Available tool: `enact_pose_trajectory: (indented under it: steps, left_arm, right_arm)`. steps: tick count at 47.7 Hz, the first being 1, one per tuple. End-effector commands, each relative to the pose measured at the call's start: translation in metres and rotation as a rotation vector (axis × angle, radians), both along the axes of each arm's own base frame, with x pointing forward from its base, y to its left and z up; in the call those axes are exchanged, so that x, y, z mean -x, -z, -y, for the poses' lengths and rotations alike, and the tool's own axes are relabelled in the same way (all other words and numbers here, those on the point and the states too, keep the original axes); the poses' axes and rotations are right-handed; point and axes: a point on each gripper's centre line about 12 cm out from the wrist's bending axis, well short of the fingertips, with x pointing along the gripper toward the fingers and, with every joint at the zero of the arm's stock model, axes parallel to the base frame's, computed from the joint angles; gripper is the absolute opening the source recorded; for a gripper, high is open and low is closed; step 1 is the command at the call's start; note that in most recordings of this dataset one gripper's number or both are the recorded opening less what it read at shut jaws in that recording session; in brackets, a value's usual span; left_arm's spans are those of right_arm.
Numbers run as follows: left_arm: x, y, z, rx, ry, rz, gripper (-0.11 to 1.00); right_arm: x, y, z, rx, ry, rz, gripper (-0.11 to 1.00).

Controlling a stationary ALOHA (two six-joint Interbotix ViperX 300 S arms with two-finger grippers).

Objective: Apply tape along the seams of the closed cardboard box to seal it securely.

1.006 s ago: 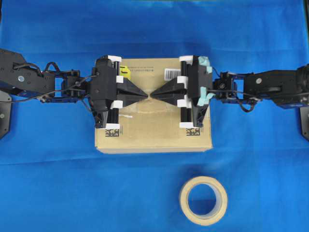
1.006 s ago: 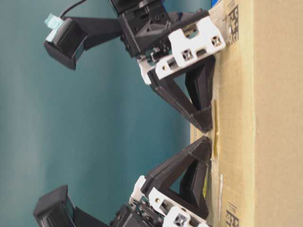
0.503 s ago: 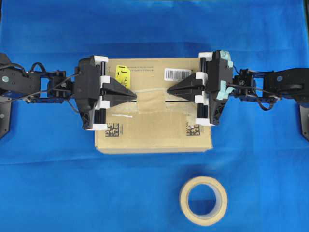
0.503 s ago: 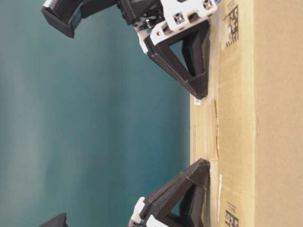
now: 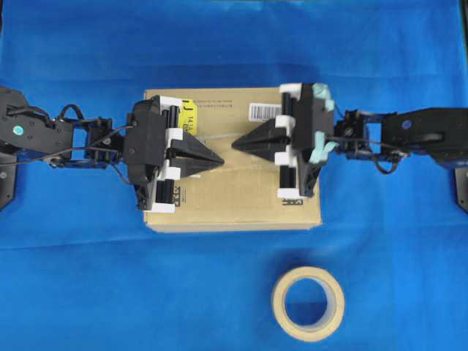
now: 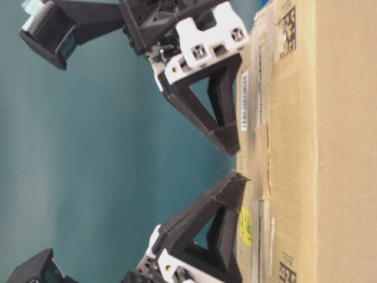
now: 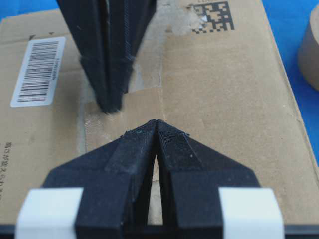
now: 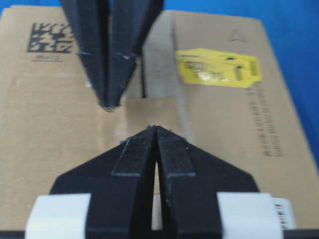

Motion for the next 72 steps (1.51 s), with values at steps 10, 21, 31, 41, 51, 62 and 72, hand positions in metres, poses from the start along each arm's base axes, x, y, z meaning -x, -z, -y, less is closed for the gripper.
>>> enact_pose_trajectory:
  steps: [10,21,31,41,51,62,72]
  left_arm:
    - [-0.011,0.01,0.0,0.003,-0.002,0.017,0.0]
    - [-0.012,0.016,0.001,0.004,-0.001,0.006,0.0]
    - [-0.006,0.021,0.003,0.006,0.003,-0.012,0.0]
    - [0.005,0.026,0.011,0.024,0.018,-0.028,0.0]
    - [0.015,0.028,0.021,0.047,0.037,-0.035,0.0]
    - [0.03,0.011,0.023,0.048,0.05,0.017,0.0]
    - [0.057,-0.017,0.019,0.052,0.046,0.031,0.0]
  right_arm:
    - [-0.01,0.003,-0.012,-0.001,-0.03,0.011,0.0]
    - [-0.011,0.012,-0.017,-0.011,-0.036,0.003,0.0]
    - [-0.009,0.015,-0.023,-0.013,-0.05,-0.01,0.0]
    - [-0.001,0.019,-0.031,-0.02,-0.064,-0.03,0.0]
    - [0.016,0.024,-0.034,-0.043,-0.056,-0.052,0.0]
    - [0.036,0.011,-0.036,-0.056,-0.052,-0.016,0.0]
    - [0.06,-0.024,-0.035,-0.059,-0.06,0.062,0.0]
